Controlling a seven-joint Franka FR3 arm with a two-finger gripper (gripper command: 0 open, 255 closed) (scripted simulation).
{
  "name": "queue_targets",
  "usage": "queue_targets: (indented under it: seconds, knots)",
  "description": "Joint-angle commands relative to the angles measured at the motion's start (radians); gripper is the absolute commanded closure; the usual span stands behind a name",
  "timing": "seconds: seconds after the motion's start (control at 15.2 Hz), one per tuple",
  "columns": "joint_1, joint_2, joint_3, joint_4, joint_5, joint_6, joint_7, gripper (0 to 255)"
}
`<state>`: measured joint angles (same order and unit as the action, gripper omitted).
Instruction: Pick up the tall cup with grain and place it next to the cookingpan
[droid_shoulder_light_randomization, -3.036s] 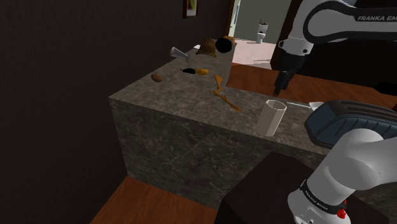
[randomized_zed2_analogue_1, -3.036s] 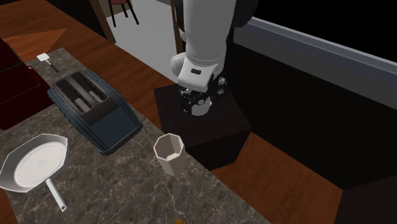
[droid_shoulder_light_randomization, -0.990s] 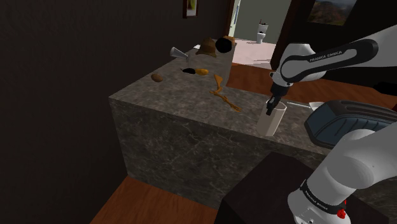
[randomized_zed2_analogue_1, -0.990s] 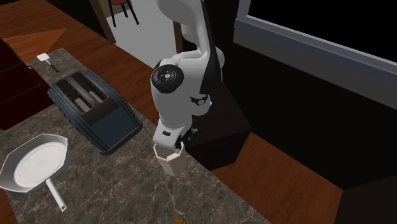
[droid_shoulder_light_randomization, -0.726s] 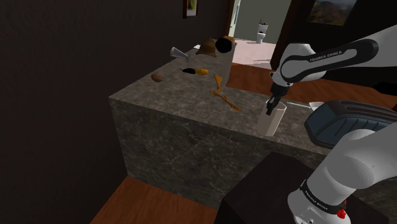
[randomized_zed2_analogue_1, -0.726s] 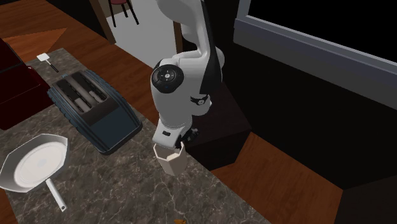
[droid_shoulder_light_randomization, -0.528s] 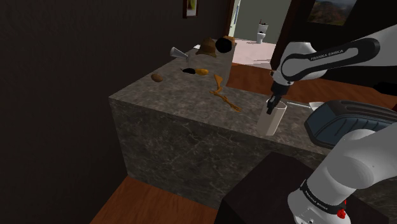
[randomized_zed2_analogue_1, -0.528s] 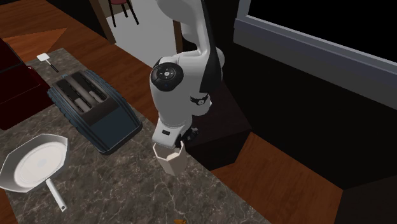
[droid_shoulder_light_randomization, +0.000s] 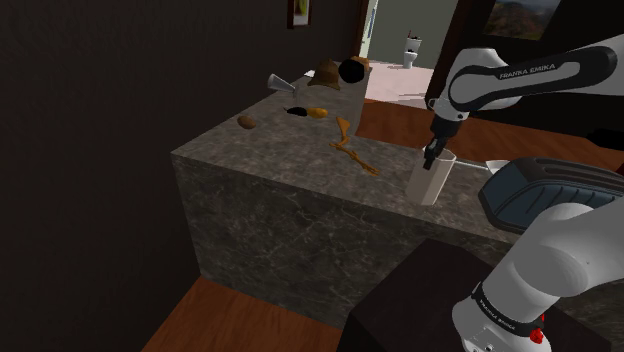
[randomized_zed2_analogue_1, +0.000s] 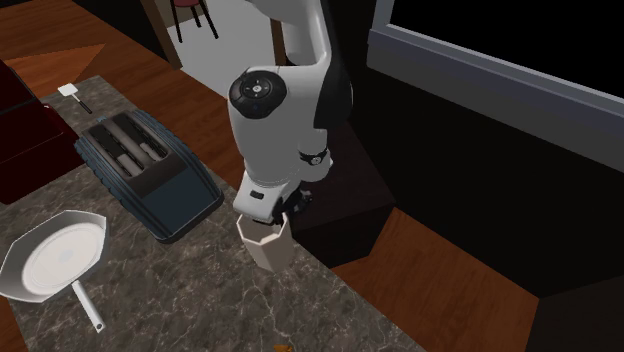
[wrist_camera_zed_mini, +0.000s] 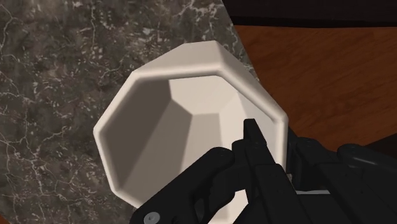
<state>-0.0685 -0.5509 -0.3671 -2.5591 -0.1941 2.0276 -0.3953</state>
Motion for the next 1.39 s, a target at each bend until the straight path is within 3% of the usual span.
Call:
queue_targets:
  seconds: [0.0, 1.32]
  knots:
    - [0.001, -0.01, 0.006, 0.023, 0.003, -0.033, 0.0, 255]
    - [0.012, -0.041, 0.048, 0.268, 0.032, -0.309, -0.001, 255]
